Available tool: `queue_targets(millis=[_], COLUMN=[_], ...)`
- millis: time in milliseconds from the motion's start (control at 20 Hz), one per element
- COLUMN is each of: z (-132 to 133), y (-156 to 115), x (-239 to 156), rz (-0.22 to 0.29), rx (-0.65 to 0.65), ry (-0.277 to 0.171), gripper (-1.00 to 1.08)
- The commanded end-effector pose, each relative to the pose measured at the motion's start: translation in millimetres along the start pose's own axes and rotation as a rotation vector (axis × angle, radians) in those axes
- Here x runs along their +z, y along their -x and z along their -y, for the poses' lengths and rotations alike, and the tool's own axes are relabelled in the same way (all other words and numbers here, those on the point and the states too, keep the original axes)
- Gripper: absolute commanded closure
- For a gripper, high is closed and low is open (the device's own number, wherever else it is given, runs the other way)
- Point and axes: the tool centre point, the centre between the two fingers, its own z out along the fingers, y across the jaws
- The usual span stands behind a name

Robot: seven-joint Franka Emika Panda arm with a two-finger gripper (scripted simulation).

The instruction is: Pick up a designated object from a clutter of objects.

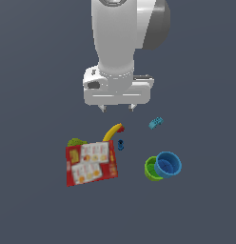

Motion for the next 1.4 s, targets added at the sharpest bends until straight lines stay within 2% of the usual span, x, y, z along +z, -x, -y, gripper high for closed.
queue_targets(millis=[0, 350, 750, 1050, 1350], z=[0.3, 2.0, 5.3, 7.8, 9.3], y=[-1.7, -10.2, -19.2, -19.3, -16.4], x=[6.4, 40.2, 106.6, 155.6, 186.5], rz=[-0.001, -0.01, -0.03, -0.045, -0.055], rx=[0.012, 0.077, 0.206, 0.302, 0.365], ry=[0.001, 0.004, 0.009, 0.01, 0.011], gripper=[-0.92, -0.92, -0.92, -0.92, -0.92])
